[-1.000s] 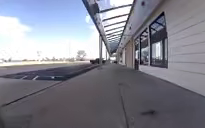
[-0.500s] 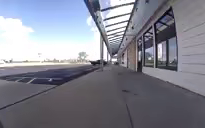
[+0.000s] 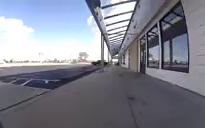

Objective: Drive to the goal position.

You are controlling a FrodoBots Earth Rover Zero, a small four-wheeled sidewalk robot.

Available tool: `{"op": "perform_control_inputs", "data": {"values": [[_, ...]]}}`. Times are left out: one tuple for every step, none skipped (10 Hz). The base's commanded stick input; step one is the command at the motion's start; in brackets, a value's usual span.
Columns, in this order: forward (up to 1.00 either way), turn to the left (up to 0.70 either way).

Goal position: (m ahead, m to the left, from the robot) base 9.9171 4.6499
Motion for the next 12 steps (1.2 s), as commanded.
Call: {"op": "perform_control_inputs", "data": {"values": [[0.85,0.00],[0.85,0.00],[0.85,0.00],[0.85,0.00],[0.85,0.00],[0.85,0.00],[0.85,-0.02],[0.85,-0.27],[0.85,-0.27],[0.85,-0.27],[0.85,-0.25],[0.85,0.00]]}}
